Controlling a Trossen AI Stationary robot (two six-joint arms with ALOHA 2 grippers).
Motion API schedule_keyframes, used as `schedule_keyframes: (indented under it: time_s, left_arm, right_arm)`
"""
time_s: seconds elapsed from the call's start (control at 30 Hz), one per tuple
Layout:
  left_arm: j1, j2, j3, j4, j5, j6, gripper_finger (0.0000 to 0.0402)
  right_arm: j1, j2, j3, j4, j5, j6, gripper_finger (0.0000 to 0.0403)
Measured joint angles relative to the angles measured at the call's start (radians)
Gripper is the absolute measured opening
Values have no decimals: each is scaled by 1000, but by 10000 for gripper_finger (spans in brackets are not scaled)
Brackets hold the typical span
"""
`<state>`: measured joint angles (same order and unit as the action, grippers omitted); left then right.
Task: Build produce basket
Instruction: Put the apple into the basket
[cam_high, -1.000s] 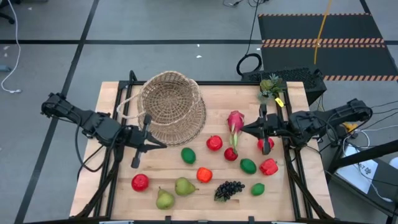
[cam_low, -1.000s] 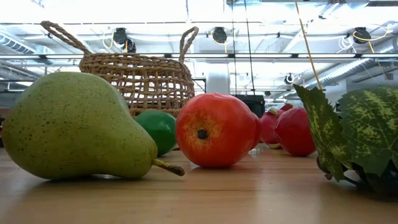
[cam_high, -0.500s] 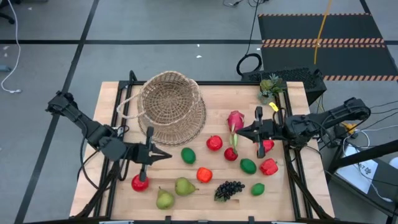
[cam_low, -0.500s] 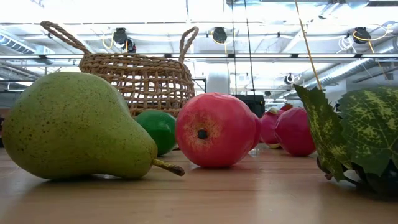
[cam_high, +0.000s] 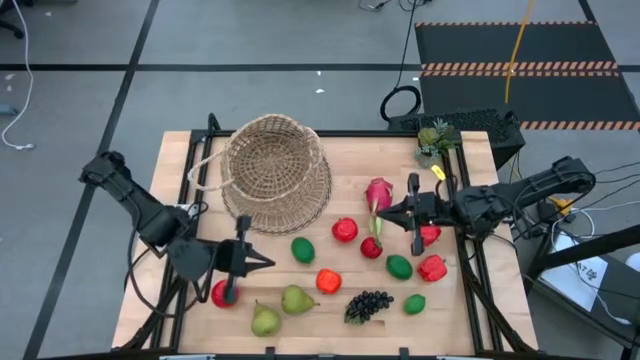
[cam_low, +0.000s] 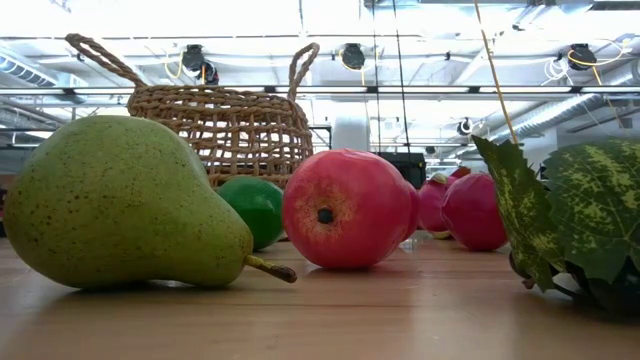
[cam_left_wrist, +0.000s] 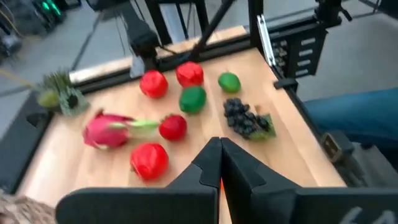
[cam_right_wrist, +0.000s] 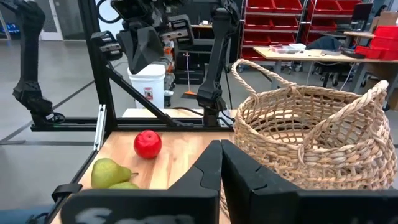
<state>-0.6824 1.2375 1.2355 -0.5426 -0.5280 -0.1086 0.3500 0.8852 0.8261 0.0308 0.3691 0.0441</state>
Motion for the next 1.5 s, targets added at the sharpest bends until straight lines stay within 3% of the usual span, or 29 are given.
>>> schedule_keyframes:
  time_s: [0.27, 0.4, 0.6, 0.9, 1.23, 1.5]
  left_arm:
    - [-35, 92, 263, -449, 37, -273, 33]
    - [-38, 135, 330, -554, 163, -362, 51]
    - [-50, 195, 338, -709, 326, -571, 83]
    - [-126, 271, 338, -841, 401, -753, 125]
    - [-213, 273, 338, -966, 398, -940, 182]
    - [-296, 273, 338, -1018, 354, -976, 204]
  right_arm:
    - [0, 37, 0, 2, -4, 9, 0]
    - [0, 43, 0, -1, -4, -4, 0]
    - [0, 43, 0, -2, -7, -3, 0]
    - [29, 44, 1, -19, -8, 65, 0]
    - [64, 44, 1, 30, -6, 21, 0]
    - [64, 44, 1, 32, -4, 6, 0]
